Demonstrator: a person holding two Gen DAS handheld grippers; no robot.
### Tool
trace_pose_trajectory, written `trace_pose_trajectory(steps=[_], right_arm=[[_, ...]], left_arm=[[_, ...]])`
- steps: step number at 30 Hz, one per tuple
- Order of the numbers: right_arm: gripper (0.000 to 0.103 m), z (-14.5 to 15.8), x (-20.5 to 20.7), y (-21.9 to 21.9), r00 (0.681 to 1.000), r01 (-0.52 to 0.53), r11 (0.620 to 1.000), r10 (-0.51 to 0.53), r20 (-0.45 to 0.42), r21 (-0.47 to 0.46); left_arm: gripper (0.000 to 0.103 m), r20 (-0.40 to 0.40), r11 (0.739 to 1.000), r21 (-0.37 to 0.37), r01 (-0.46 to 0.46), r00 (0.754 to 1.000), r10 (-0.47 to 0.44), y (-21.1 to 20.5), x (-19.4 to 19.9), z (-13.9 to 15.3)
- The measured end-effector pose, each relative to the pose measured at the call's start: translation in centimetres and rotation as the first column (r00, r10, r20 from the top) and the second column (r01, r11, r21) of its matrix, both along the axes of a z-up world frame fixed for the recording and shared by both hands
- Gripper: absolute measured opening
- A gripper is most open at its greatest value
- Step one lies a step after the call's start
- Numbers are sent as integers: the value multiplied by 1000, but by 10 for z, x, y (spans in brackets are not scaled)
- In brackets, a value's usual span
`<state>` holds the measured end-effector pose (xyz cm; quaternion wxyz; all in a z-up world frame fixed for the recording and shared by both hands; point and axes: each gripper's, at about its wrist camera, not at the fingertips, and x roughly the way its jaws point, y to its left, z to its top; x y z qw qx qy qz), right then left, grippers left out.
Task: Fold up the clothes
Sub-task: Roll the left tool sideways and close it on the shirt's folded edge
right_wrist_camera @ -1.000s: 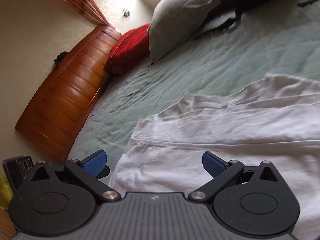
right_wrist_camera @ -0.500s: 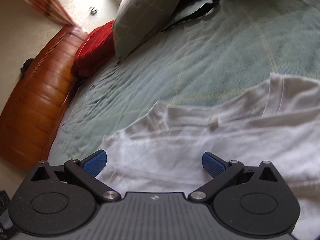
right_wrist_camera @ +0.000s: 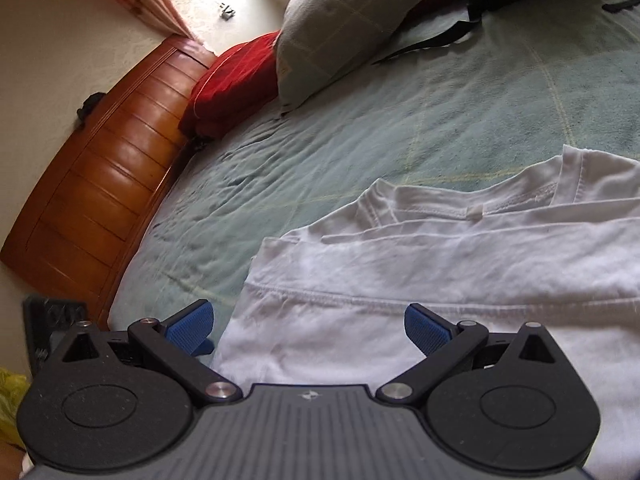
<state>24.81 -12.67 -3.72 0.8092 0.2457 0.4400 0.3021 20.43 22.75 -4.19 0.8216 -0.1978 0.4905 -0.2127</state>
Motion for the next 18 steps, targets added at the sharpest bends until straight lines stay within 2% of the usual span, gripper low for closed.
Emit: trace_pose_trajectory(steps=[5,13,18], right_arm=[[103,-2,-13,0,1000,-14,1000,14,-7,3],[103,-9,-9,-11,1000,18,1000,-17,-24,17],[103,-12,-7,-10,999,19,1000,-19,-33,17]], left_arm=[[97,-123,994,-108,3,992,-16,11,18,-26],[97,-140,967,-255,-24,990,-13,18,58,-43],[100,-127,950,-313,-16,992,-26,16,79,-52]])
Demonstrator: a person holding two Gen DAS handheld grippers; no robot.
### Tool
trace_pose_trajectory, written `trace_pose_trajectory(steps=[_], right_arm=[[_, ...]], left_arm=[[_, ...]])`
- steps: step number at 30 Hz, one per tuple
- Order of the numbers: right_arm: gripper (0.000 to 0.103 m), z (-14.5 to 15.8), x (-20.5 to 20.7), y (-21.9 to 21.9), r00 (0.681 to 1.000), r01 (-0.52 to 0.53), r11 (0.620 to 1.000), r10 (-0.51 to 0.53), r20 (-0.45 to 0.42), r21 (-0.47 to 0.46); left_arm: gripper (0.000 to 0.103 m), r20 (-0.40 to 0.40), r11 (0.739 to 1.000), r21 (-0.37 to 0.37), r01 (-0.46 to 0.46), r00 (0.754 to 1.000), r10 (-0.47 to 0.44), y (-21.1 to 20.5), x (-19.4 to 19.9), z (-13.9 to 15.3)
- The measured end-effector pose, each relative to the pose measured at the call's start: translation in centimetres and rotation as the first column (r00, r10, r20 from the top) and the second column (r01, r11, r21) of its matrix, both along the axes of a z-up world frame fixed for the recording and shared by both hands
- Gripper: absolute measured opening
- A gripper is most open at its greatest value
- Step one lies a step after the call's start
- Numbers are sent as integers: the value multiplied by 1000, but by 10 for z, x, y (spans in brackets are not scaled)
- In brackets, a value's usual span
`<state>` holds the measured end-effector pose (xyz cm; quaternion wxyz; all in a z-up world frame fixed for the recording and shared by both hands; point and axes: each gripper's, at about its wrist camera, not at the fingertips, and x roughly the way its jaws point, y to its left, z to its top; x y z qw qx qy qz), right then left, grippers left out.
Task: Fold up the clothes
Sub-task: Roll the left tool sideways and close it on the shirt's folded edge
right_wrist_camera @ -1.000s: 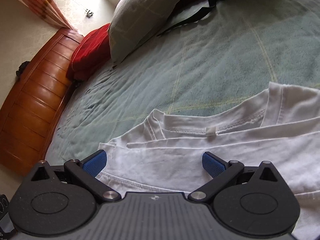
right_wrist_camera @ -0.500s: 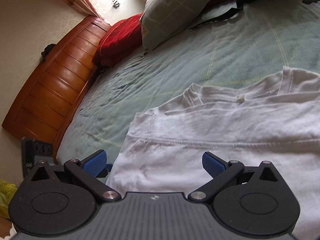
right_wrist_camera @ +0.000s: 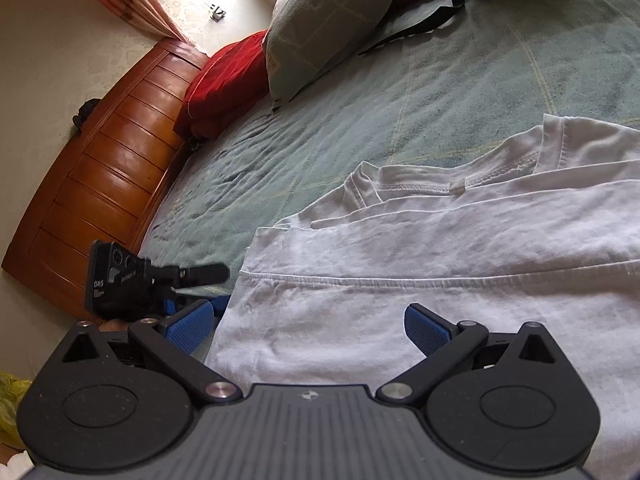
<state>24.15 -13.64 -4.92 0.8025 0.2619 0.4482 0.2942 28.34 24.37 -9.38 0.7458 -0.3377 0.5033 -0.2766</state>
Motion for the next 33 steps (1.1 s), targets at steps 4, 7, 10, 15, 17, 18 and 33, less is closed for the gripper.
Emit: trace_pose_trajectory(steps=[4,7,10,15,17,18,33], right_arm=[[103,-1,-2,1,1000,-9,1000,9,-9,6],[103,-1,-3,1,1000,-19,1000,19,-10,17],[103,-1,-3,1,1000,-28,999,28,-9,26],[103,-3,-5,3,999,-45,998,46,-18,42],[103,-2,-6,3,999,-47,998,48,-19,48],[103,-1,-7,3,999,-48,998,49,-17,49],[103,-17,-3,-3,997,-37,998,40,-61,45]], left_arm=[[100,10,1000,1,28,1000,-28,-3,-13,4],[100,-16,998,-40,45,999,-45,1,-35,5],[100,-39,996,-69,58,997,-61,1,-51,4],[102,-33,993,-59,104,994,-106,-9,-52,0],[102,-35,992,-78,96,994,-99,-12,-39,-3],[102,-31,992,-83,91,995,-94,-13,-33,-3],[93,16,989,-137,60,998,-59,-6,-32,-12]])
